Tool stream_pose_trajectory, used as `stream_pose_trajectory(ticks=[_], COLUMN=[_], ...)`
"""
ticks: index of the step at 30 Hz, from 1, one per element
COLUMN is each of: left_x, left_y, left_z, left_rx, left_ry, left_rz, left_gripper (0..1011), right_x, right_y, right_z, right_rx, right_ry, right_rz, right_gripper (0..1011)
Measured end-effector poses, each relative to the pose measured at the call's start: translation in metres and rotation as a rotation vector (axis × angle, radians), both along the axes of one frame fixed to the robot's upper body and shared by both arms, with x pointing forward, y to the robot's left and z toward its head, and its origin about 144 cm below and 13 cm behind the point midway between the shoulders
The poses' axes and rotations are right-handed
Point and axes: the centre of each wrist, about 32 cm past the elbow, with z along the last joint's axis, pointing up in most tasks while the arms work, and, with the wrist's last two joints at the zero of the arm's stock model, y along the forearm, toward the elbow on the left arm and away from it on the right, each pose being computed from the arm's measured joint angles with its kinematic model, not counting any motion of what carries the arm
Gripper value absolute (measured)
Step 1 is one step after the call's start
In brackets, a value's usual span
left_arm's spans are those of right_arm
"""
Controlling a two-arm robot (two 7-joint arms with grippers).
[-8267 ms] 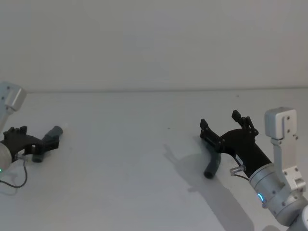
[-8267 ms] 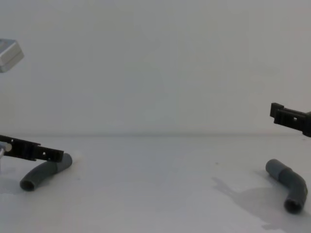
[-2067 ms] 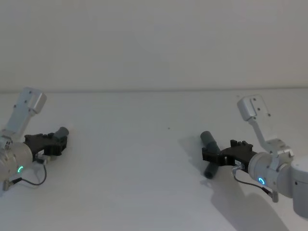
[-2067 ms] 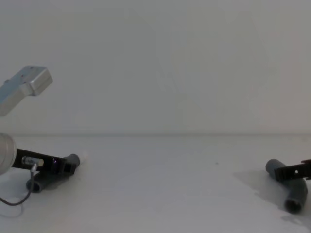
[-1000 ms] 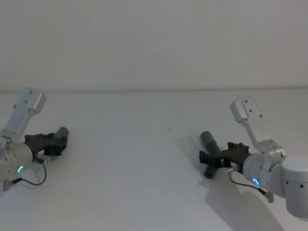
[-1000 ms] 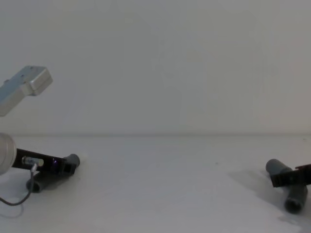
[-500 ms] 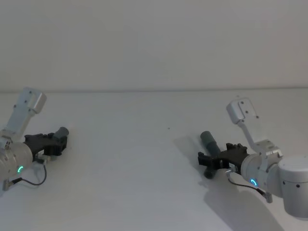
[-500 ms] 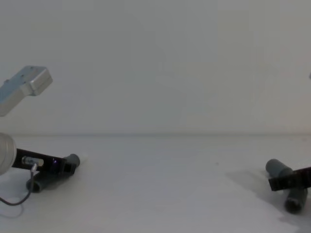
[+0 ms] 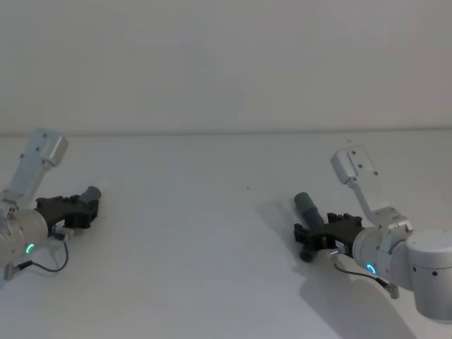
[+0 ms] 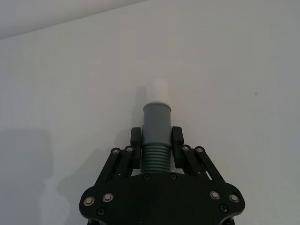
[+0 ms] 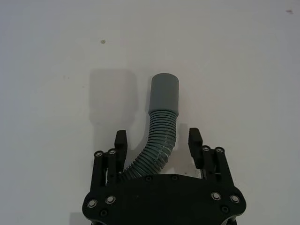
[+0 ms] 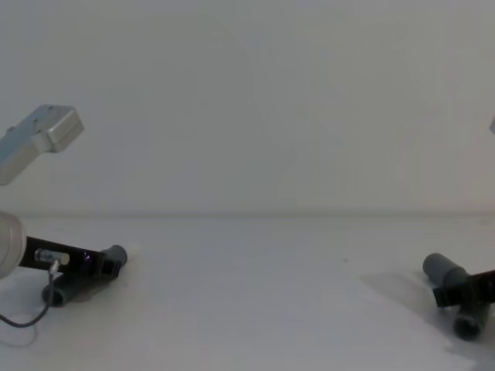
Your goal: Use both hands to pick up one end of the pipe from the table, align the ends, and insert them.
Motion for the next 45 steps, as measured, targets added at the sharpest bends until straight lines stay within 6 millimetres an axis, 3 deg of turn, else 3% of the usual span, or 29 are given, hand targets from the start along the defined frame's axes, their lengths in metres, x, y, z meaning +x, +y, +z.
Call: stream_pose_trajectory(ticks=[1, 14, 19, 45], left_x=[0.0000, 0.0000, 0.0000, 0.0000], left_y=[0.0000, 0.0000, 0.0000, 0.0000], left_z=[0.0000, 0.0000, 0.0000, 0.0000], left_rx=[0.000, 0.000, 0.000, 0.000], left_ry=[0.000, 0.000, 0.000, 0.000], left_rz=[0.000, 0.000, 0.000, 0.000], left_gripper=[348, 348, 348, 351], right_x=[0.0000, 0.0004, 0.0005, 0.0005], right_y=[0.0000, 0.0001, 0.0001, 0.0001], right_z=[0.0000, -0.0004, -0.0007, -0.0009], right_rx=[0.000, -0.002, -0.003, -0.003], right_ry=[0.000, 0.001, 0.001, 0.002], right_rz=[0.000, -0.001, -0.002, -0.002], right_gripper=[806, 359, 257, 229])
